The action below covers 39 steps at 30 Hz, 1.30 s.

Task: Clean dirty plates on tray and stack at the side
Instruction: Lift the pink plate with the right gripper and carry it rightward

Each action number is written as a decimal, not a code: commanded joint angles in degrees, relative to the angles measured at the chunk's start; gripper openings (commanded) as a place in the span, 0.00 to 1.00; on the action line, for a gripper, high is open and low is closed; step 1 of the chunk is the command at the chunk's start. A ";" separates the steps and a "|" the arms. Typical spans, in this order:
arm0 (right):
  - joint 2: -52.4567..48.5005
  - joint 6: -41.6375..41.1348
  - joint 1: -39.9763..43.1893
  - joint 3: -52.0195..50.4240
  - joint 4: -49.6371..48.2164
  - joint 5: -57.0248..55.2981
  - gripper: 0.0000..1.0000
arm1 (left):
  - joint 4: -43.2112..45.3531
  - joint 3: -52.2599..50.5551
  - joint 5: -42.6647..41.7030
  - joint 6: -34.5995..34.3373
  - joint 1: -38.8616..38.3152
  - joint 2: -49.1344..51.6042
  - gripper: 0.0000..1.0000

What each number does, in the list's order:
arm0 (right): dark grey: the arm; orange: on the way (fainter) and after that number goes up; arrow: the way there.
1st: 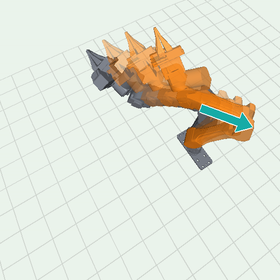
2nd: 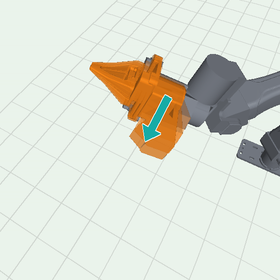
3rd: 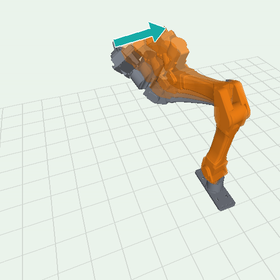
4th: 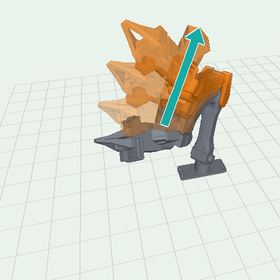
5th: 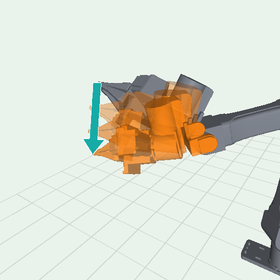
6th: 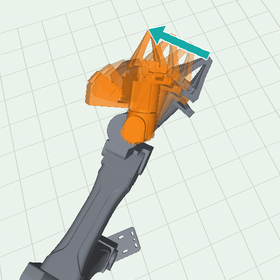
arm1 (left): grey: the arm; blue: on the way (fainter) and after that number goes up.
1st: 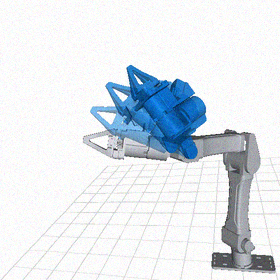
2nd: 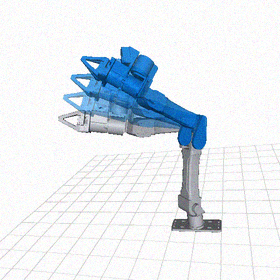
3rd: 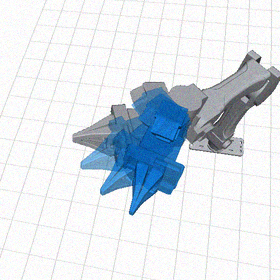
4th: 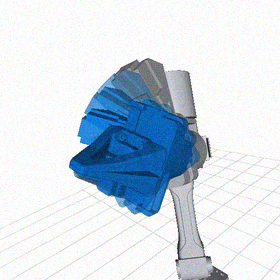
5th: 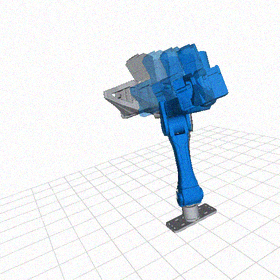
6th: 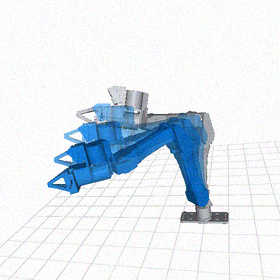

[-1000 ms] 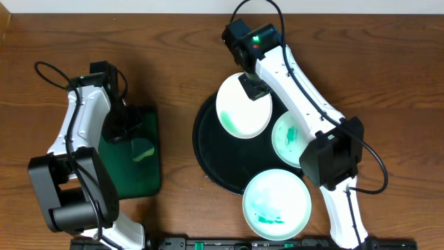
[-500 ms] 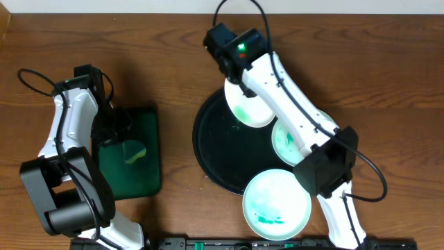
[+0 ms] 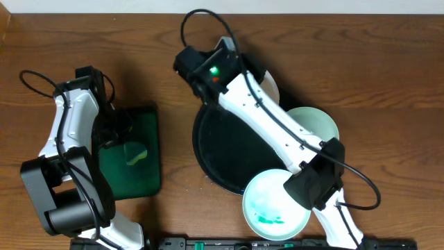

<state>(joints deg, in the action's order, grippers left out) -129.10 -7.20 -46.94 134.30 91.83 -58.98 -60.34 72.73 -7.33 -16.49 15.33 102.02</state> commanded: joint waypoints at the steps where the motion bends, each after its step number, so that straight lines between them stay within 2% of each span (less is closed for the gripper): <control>1: 2.14 -1.07 -1.97 1.25 0.66 -6.12 0.01 | -0.59 -0.35 -1.11 0.74 0.24 0.79 0.08; 31: 2.14 -1.99 -5.84 1.25 2.05 -7.04 0.01 | -1.11 -0.35 -1.29 0.74 0.24 0.79 0.08; 33: 2.14 -1.99 -5.77 1.25 1.64 -4.57 0.01 | -1.14 -0.35 -1.29 0.74 0.24 0.79 0.08; 39: 2.14 -3.98 -2.78 1.25 -1.03 16.48 0.01 | -1.11 -0.35 -1.27 0.74 0.24 0.79 0.08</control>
<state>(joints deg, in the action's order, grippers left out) -129.10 -8.82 -51.46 134.30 91.57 -53.47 -61.10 72.73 -8.49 -16.47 15.33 102.02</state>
